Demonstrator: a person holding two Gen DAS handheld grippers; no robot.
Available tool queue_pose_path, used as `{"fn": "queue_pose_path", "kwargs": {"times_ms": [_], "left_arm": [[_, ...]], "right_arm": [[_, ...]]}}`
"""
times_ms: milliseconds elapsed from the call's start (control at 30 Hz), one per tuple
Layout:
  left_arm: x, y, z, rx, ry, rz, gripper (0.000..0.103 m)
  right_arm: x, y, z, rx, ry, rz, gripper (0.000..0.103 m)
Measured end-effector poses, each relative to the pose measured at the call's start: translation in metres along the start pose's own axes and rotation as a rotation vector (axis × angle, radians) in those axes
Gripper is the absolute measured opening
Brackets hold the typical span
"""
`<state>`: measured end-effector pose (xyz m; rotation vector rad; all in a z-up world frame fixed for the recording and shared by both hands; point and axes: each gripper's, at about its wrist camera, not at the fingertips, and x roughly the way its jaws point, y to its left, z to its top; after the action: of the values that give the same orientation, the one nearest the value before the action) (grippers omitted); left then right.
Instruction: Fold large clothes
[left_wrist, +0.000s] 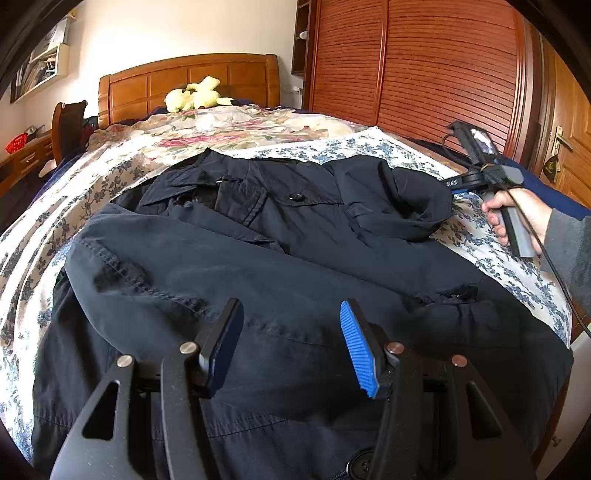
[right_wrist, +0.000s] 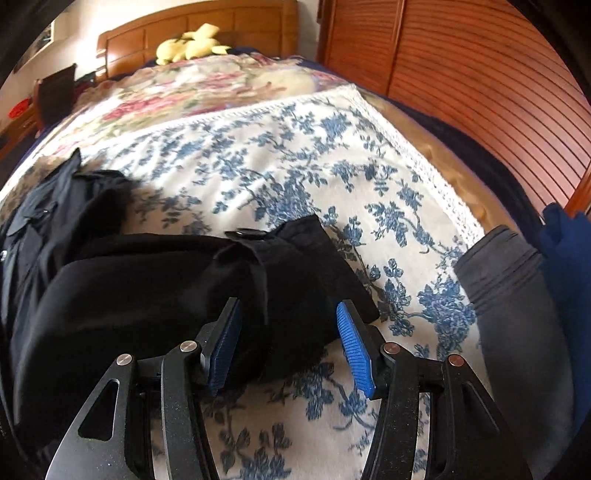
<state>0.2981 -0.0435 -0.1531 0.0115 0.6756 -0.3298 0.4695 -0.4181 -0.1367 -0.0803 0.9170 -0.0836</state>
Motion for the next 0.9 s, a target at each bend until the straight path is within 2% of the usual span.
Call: {"fn": "queue_pose_path", "kwargs": {"times_ms": [233,400,433,500,533,600,700,900], "left_arm": [[-0.005,0.001,0.002,-0.008,-0.024,0.0,0.054],[-0.014,0.001,0.003,-0.013,-0.055,0.003,0.054],[-0.016,0.001,0.003,-0.009,-0.057,0.005,0.054],[-0.02,0.0,0.003,0.0,-0.055,0.006,0.054],[-0.023,0.0,0.003,0.007,-0.06,0.006,0.054],[-0.028,0.0,0.003,0.011,-0.067,0.005,0.054],[-0.036,0.002,0.003,0.013,-0.076,0.006,0.054],[-0.059,0.01,0.0,0.013,-0.104,0.018,0.054]], "right_arm": [[0.026,-0.005,-0.009,0.021,0.063,-0.04,0.059],[0.028,-0.001,-0.014,0.018,0.058,-0.047,0.058],[0.027,0.001,-0.015,0.009,0.056,-0.045,0.055],[0.025,0.006,-0.017,-0.022,0.054,-0.024,0.032],[0.024,0.009,-0.017,-0.045,0.056,-0.016,0.03],[0.019,0.018,-0.02,-0.098,0.07,0.012,0.015],[0.003,0.03,-0.021,-0.157,0.064,0.044,0.008],[-0.05,0.049,-0.017,-0.194,-0.039,0.055,0.006]]}}
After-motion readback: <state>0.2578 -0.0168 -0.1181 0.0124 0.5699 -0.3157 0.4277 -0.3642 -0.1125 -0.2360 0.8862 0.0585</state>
